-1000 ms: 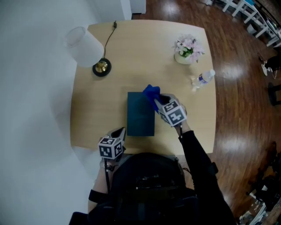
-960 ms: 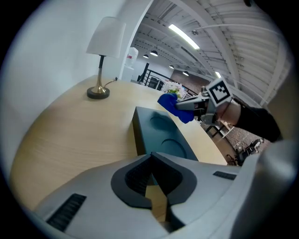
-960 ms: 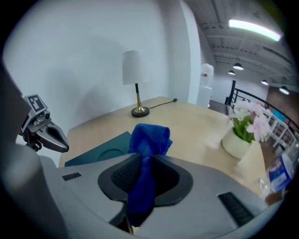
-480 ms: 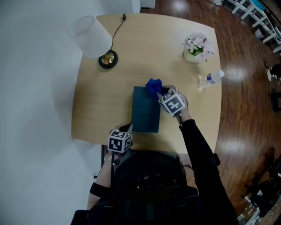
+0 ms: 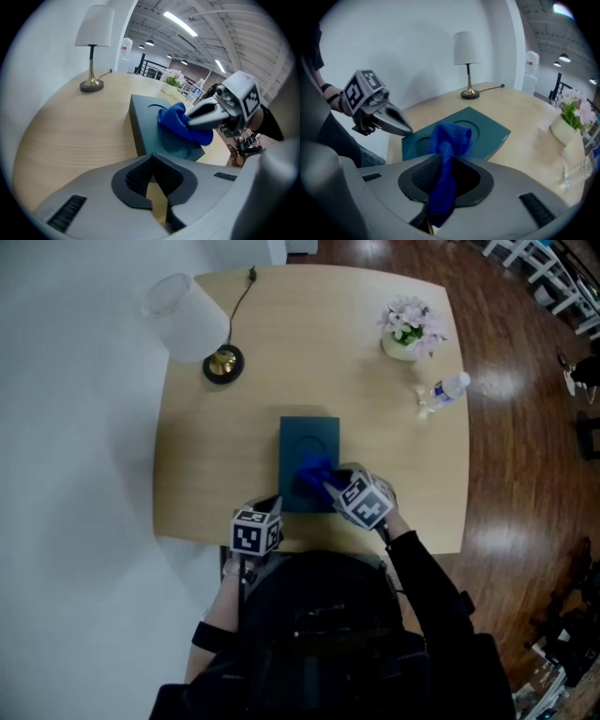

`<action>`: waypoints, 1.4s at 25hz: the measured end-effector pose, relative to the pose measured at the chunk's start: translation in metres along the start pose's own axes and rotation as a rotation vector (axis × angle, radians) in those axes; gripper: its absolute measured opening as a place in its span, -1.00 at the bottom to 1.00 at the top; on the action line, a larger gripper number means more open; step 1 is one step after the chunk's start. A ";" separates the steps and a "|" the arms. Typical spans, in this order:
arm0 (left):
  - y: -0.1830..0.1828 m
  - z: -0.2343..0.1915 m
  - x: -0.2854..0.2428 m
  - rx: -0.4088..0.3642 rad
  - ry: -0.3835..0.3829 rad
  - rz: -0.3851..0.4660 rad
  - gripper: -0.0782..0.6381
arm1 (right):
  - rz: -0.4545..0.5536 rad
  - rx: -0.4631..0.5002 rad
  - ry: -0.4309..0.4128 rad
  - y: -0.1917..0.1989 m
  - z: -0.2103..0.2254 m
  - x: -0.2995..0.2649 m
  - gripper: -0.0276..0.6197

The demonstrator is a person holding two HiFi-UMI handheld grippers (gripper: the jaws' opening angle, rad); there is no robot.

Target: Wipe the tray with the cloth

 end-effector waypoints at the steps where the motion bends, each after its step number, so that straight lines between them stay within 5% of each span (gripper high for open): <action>1: 0.001 -0.001 0.000 0.014 0.007 -0.001 -0.77 | -0.011 0.001 -0.025 0.006 -0.013 -0.002 -0.66; 8: 0.004 0.000 -0.001 0.033 0.019 0.013 -0.76 | 0.010 -0.021 -0.132 0.018 -0.049 -0.013 -0.66; 14: 0.005 0.001 -0.001 0.030 0.024 0.019 -0.76 | 0.117 0.048 -0.013 -0.065 0.020 -0.002 -0.66; 21: 0.004 0.005 -0.001 0.017 0.008 0.012 -0.76 | 0.021 0.128 0.041 -0.134 0.084 -0.028 -0.66; 27: 0.003 0.005 0.000 -0.003 -0.005 0.015 -0.76 | -0.020 0.101 0.034 -0.124 0.088 -0.048 -0.66; 35: 0.005 0.001 0.004 0.033 0.016 0.021 -0.76 | -0.038 0.154 -0.057 -0.104 0.038 -0.054 -0.66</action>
Point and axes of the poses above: the fingertips, and each gripper's own axes: x backward along the fingers, z to its right, y out of its underside, the point moved 9 cm from there along x, backward along the fingers, and after that the axes turned 14 degrees about -y, right-handed, at the moved point
